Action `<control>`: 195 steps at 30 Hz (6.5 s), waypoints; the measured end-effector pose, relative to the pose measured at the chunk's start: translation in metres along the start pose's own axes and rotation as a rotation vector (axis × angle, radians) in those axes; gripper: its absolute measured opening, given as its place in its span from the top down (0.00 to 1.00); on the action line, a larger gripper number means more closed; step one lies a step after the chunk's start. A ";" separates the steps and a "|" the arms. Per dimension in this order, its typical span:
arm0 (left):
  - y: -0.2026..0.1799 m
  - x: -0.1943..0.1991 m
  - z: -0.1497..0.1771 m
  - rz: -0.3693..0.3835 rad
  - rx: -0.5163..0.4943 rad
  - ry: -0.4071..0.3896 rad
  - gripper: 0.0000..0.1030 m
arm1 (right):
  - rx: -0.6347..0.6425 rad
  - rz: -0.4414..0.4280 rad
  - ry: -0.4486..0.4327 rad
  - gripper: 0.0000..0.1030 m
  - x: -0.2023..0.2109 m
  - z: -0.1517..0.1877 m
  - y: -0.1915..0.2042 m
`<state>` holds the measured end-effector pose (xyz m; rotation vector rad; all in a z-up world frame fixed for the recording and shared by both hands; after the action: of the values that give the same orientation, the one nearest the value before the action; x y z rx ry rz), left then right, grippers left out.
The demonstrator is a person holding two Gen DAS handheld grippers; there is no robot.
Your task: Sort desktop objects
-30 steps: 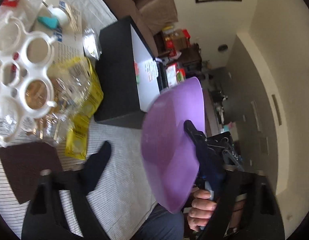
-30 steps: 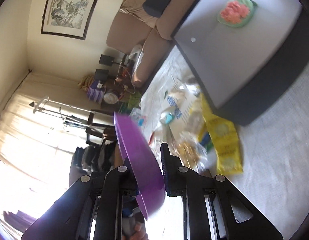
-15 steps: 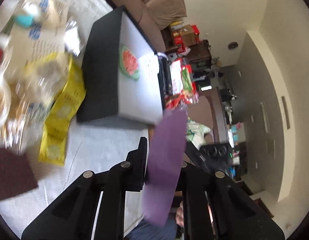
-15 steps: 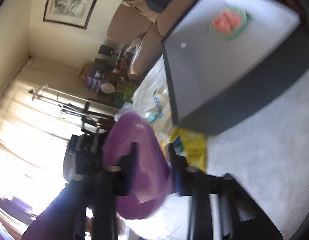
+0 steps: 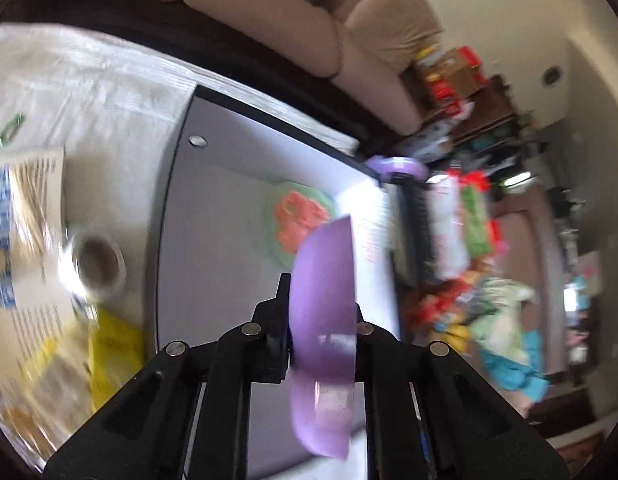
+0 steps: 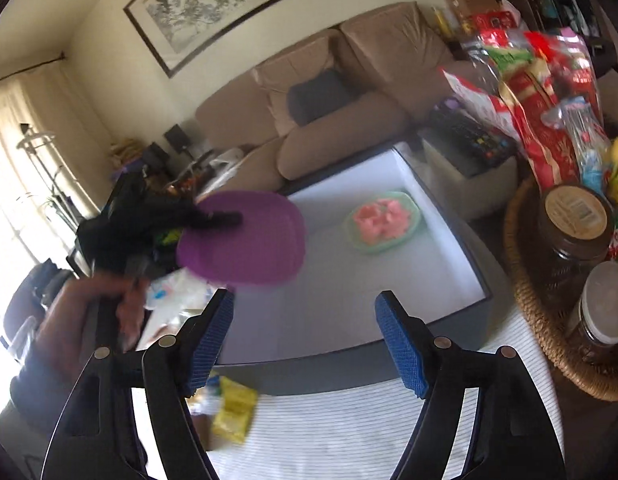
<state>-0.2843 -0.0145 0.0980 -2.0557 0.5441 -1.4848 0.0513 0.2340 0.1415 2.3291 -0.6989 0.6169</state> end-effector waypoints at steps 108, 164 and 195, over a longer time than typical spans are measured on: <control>-0.043 -0.120 0.075 -0.416 -0.528 0.428 0.41 | -0.063 0.065 0.024 0.25 -0.039 -0.040 -0.081; 0.332 0.311 0.127 -0.148 0.131 -0.615 0.00 | 0.431 -0.108 0.229 0.19 -0.224 0.058 0.319; 0.318 0.274 0.120 -0.043 0.137 -0.497 0.00 | 0.381 -0.030 0.475 0.71 -0.311 0.054 0.324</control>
<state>-0.0882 -0.4038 0.0667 -2.2238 0.1950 -0.9436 -0.3674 0.0818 0.0624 2.3781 -0.3442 1.3282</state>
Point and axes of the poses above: each gripper's, at about its wrist camera, not at the fingertips, and x roughly against the way its jaws point, y to its left, z to its underside, the point moved 7 cm from there along -x, roughly the way its jaws point, and after that the axes turned 2 degrees about y, right-handed, at the moved point
